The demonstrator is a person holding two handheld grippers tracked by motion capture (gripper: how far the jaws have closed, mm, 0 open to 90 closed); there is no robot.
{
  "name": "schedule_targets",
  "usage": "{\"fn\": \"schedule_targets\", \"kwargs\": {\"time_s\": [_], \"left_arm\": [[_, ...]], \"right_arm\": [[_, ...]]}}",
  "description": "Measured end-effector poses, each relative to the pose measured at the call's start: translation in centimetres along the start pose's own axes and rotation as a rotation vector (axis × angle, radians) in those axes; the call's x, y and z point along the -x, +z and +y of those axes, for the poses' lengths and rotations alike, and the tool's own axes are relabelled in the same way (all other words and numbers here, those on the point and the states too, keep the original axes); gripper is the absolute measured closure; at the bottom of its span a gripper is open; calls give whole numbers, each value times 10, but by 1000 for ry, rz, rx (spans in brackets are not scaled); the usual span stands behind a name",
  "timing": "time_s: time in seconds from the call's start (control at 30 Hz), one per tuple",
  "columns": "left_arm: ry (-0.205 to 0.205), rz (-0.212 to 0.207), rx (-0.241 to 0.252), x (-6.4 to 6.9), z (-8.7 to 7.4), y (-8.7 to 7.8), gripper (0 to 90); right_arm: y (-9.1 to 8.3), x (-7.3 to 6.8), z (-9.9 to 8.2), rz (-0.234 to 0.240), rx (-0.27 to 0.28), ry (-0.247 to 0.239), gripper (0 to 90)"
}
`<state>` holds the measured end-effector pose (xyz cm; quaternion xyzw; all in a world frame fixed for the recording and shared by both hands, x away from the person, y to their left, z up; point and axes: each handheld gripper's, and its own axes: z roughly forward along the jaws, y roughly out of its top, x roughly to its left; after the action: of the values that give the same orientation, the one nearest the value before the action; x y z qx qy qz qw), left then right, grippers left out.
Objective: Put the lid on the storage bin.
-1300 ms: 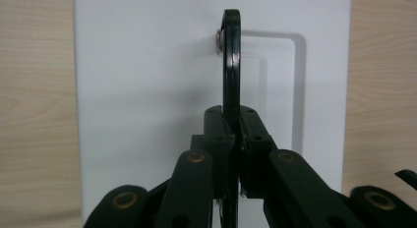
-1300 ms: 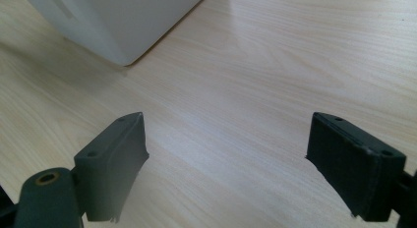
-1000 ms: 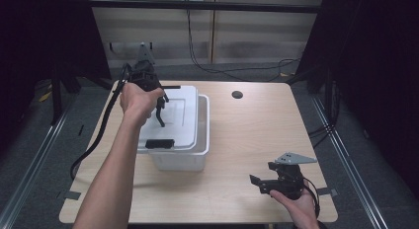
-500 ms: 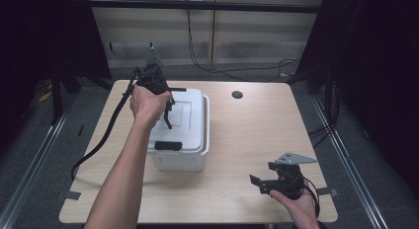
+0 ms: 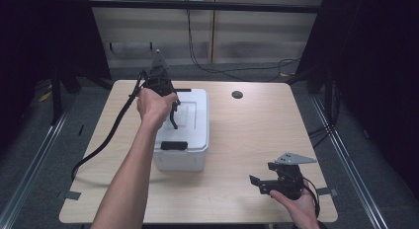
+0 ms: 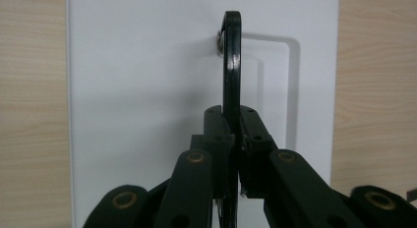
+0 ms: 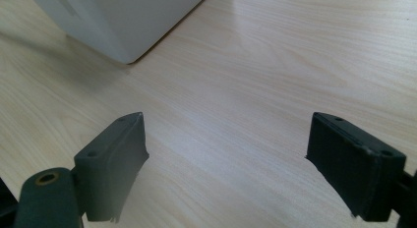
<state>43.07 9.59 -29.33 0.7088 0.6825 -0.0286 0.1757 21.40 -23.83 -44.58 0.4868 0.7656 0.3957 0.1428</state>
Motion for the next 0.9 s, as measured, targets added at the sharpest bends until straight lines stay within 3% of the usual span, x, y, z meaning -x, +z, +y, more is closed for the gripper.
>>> {"fn": "schedule_targets", "kwargs": {"time_s": [0.27, 0.53, 0.9], "left_arm": [[24, 5, -3, 3, 0, 7, 844], [23, 28, 6, 3, 0, 13, 845], [29, 29, -3, -1, -2, 17, 820]], "right_arm": [[1, 0, 0, 3, 0, -7, 143], [0, 0, 0, 3, 0, -9, 143], [0, -1, 0, 1, -1, -14, 142]]}}
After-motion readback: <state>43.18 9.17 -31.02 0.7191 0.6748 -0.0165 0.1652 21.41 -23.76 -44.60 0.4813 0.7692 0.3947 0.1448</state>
